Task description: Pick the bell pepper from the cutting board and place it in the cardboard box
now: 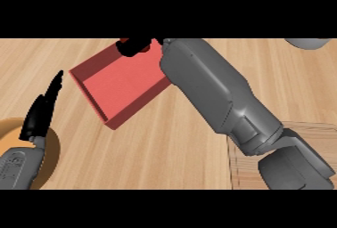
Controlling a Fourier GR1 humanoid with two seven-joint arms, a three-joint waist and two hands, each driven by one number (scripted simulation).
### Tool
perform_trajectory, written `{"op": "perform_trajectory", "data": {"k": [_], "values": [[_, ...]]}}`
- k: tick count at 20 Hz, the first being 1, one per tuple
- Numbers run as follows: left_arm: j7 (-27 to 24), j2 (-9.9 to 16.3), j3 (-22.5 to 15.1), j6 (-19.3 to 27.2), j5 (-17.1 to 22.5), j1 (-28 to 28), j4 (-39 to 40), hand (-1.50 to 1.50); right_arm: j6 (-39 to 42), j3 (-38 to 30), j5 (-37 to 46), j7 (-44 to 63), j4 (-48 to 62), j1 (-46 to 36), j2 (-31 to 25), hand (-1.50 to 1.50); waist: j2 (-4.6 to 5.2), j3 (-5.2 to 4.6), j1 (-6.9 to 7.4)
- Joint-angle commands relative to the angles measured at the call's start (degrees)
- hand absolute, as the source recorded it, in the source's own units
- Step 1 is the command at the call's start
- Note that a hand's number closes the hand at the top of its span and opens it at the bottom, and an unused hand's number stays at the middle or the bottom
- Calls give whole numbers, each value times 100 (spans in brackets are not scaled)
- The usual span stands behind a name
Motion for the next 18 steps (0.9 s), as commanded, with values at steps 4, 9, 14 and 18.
{"op": "perform_trajectory", "data": {"k": [4, 9, 14, 18], "values": [[64, -100, -104, -31, -49, -242, 52, 0, -38, -144, -643, 224, 553, 39, 0, -150, 89, -3, 222], [123, -41, -135, -111, -65, -256, -58, 0, -253, -188, -877, -120, 645, 111, 0, -150, 78, 8, 324], [52, -252, -209, 48, -152, -298, 147, 0, -769, -292, -1095, -769, 469, 87, 0, -150, 102, 8, 189], [114, -62, -107, -18, -137, -324, 34, 0, -1444, -537, -1348, -1208, 423, 202, 0, -150, 74, 17, 166]]}}
